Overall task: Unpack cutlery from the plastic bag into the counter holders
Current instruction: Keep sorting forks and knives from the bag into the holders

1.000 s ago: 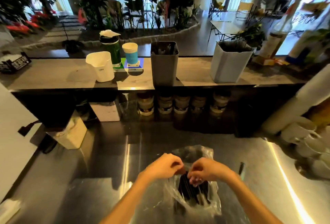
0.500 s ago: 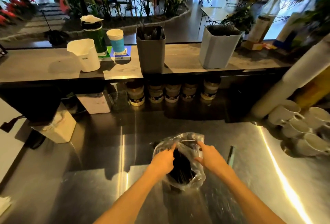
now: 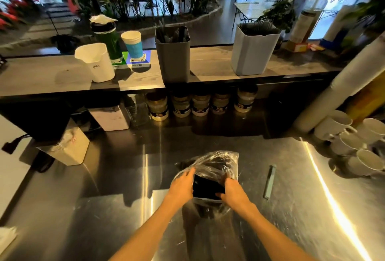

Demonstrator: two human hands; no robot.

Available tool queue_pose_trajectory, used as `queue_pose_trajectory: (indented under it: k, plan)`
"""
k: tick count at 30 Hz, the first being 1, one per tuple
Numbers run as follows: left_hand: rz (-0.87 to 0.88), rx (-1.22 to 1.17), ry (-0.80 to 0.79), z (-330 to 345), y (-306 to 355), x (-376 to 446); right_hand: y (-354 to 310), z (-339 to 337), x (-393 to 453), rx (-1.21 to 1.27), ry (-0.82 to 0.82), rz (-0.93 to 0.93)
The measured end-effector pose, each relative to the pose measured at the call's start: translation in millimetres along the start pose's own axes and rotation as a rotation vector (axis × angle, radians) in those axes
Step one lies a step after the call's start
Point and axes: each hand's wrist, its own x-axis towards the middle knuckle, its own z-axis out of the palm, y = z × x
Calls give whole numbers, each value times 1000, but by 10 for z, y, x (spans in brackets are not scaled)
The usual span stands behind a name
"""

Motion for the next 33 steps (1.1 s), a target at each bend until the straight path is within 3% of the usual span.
queue_pose_trajectory:
  k: [5, 13, 23, 28, 33]
  plan:
    - [-34, -199, 21, 5, 59, -25, -41, 249, 25, -115, 5, 74]
    - [-94, -357, 46, 110, 155, -133, -149, 475, -43, -99, 0, 163]
    - [-126, -494, 105, -157, 205, -151, -209, 90, 39, 9, -238, 108]
    - [-113, -523, 105, -278, 195, -135, -211, -96, 44, 71, -177, 28]
    - [-134, -617, 94, -381, 180, -112, -153, -401, -161, -14, -261, 14]
